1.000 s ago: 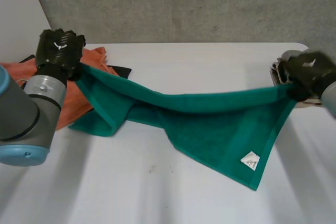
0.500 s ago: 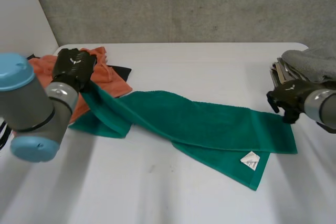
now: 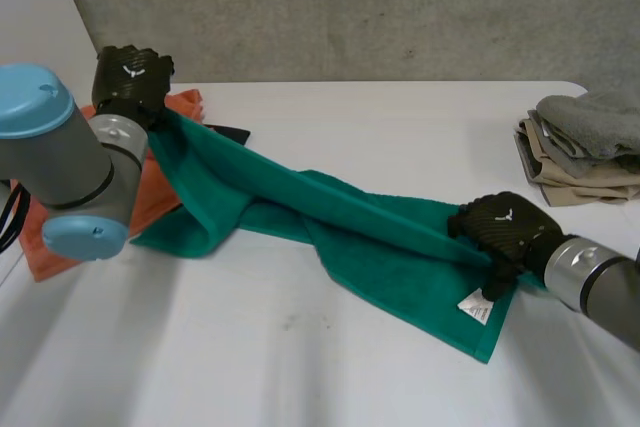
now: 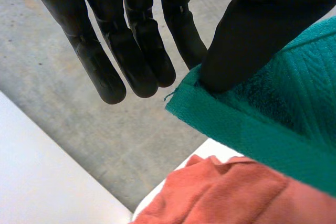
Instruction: Fold the laundry.
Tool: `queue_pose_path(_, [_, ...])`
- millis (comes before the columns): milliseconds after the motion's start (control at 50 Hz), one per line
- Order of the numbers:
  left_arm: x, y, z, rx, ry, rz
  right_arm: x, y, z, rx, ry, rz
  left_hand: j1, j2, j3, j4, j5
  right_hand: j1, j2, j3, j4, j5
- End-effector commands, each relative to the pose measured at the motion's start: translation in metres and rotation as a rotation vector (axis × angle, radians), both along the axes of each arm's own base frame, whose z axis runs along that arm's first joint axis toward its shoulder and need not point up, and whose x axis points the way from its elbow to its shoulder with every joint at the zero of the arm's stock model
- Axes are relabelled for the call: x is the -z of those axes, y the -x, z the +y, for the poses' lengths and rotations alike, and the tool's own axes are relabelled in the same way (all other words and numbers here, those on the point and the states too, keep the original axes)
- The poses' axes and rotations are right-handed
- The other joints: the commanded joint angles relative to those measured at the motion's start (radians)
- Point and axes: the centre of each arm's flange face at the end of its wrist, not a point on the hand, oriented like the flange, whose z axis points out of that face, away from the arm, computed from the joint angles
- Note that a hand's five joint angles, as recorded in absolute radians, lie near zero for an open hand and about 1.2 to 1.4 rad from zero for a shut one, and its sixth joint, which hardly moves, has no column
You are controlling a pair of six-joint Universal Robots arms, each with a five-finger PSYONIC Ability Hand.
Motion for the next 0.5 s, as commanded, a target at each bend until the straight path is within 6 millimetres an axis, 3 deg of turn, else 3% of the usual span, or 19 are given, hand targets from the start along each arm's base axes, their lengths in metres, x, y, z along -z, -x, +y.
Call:
queue_pose_path(20, [-0.004,-0.002,-0.016,-0.046,0.031,0.003,0.022,0.001,-0.007,0.064,0.023,-0.037,0.24,0.193,0.196,0.192,0.24,0.064,-0.004,0.015,0.015,0.02])
queue_pose_path(140, [-0.002,-0.002,-0.017,-0.048,0.031,-0.015,0.037,0.005,-0.025,0.166,0.045,-0.039,0.24,0.193,0.196,0.192,0.24,0.09,0.022,0.042,0.041,0.046])
queue_pose_path(260, [0.002,-0.003,-0.017,-0.05,0.023,-0.018,0.038,0.007,-0.037,0.206,0.082,-0.013,0.24,0.193,0.196,0.192,0.24,0.134,0.066,0.086,0.085,0.09])
queue_pose_path(500, [0.004,-0.004,-0.016,-0.054,0.012,-0.021,0.039,0.0,-0.02,0.154,-0.003,-0.013,0.24,0.193,0.196,0.192,0.24,0.208,0.139,0.159,0.159,0.164])
